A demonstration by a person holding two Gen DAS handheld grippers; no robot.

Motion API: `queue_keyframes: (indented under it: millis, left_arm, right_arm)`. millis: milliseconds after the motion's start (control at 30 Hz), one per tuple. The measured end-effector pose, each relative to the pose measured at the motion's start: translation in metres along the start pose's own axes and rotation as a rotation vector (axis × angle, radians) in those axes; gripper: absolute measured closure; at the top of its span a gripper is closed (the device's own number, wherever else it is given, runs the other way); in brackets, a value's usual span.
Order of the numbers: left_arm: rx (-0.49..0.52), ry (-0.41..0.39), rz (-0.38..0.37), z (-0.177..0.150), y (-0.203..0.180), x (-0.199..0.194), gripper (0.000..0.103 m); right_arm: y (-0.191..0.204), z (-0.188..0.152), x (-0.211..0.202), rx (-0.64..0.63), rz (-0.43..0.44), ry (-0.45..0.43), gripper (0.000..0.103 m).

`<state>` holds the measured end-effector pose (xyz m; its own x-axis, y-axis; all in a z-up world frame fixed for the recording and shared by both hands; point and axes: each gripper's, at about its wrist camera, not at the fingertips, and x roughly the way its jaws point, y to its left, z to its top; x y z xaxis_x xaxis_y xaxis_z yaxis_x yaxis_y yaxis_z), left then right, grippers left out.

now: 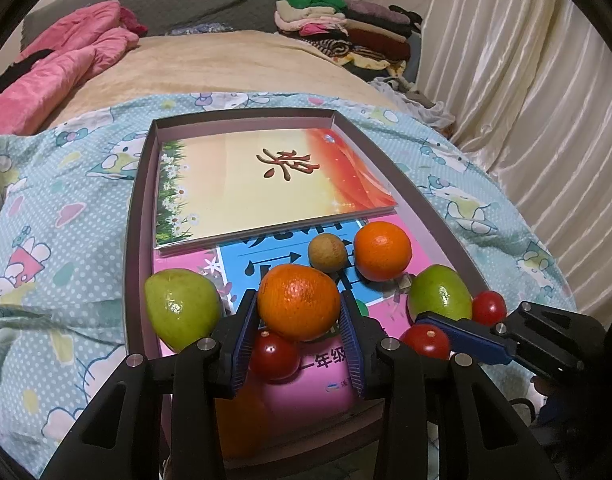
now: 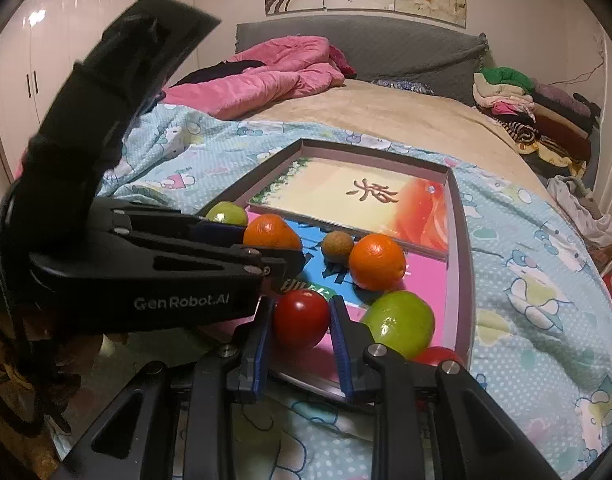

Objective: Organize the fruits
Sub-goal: 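Lower the orange and tomato into the tray and open both grippers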

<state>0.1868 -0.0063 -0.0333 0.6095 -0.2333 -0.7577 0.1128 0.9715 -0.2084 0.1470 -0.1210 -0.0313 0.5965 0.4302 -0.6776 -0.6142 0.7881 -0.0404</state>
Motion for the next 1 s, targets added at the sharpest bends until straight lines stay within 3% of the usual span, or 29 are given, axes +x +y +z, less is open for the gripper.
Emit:
queue_keyframes:
  millis: [1000]
  left_arm:
    - [0.007, 0.012, 0.018, 0.0014, 0.0016, 0.0079, 0.062]
  right_arm:
    - [-0.0024, -0.0025, 0.0042, 0.012, -0.018, -0.004, 0.075]
